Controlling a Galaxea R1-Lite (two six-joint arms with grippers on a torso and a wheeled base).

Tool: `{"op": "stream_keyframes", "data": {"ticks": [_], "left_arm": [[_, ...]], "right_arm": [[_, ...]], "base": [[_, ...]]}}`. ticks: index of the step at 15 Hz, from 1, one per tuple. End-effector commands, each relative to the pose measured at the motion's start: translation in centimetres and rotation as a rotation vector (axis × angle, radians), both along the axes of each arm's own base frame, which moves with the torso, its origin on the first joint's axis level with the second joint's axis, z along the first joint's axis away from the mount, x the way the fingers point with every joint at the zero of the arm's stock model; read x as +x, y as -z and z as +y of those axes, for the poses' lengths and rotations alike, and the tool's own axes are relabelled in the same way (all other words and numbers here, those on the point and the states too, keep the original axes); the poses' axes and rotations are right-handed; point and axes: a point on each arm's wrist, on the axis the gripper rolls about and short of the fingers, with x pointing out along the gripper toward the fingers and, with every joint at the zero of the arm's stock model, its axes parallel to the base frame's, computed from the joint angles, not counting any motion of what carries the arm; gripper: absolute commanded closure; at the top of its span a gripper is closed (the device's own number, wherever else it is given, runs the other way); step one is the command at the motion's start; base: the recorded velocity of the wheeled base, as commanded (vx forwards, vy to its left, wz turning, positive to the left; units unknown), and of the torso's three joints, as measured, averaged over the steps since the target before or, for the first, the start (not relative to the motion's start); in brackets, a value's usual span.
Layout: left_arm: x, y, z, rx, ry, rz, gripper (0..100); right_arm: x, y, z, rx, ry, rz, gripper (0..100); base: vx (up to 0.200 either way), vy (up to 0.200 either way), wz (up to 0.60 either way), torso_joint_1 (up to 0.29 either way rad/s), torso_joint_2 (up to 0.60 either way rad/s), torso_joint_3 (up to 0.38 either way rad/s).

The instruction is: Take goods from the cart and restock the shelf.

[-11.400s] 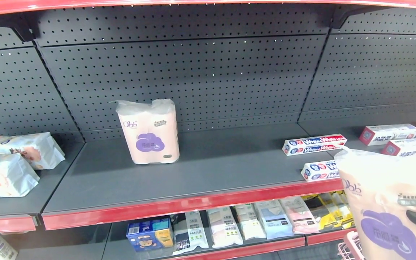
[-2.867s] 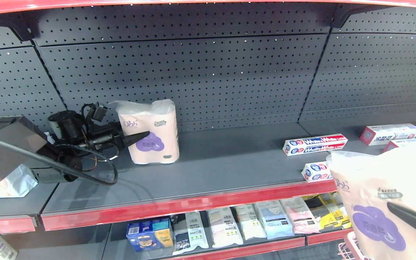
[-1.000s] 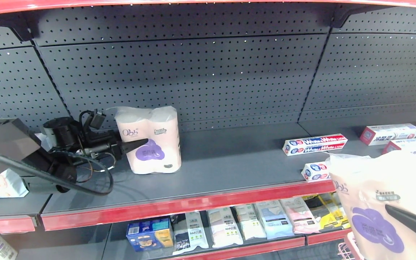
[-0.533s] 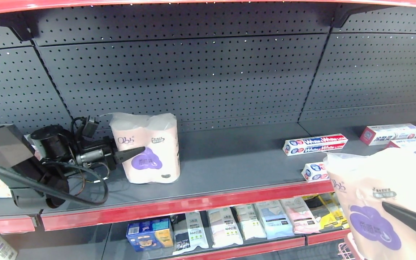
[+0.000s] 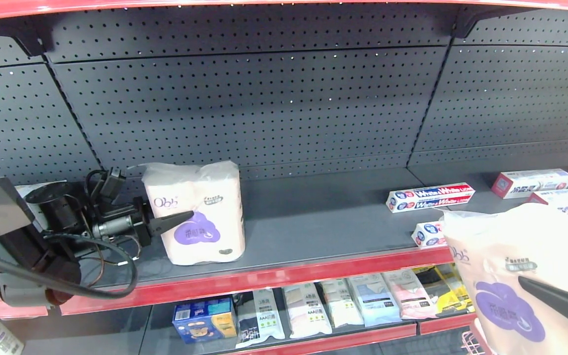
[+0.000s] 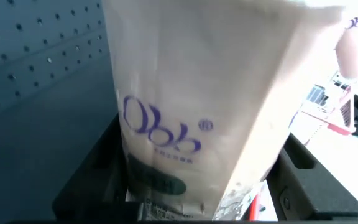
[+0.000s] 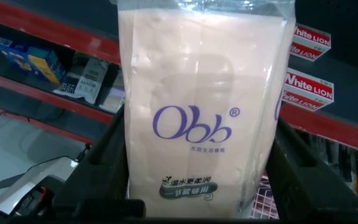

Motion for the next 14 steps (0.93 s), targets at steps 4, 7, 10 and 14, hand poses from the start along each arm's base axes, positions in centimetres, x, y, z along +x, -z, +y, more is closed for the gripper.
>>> {"op": "stream_keyframes", "data": {"ticks": [4,7,10,14], "left_arm": [[-1.2,0.3,-0.1,0.001,0.052,0.028,100],[-1.2,0.4,0.0,0.004,0.051,0.026,100],[-1.5,0.6,-0.1,0.002,0.071,0.037,100],[-1.7,0.9,-0.1,0.013,0.077,0.028,100]], "right_arm": [[0.1,0.0,0.0,0.002,0.002,0.002,100],[0.1,0.0,0.0,0.004,0.002,0.002,100],[0.2,0.1,0.0,0.004,0.002,0.007,100],[0.2,0.1,0.0,0.003,0.002,0.009,100]], "base": [[0.000,0.000,0.00,0.000,0.00,0.000],[0.000,0.000,0.00,0.000,0.00,0.000],[0.000,0.000,0.00,0.000,0.00,0.000],[0.000,0.000,0.00,0.000,0.00,0.000]]}}
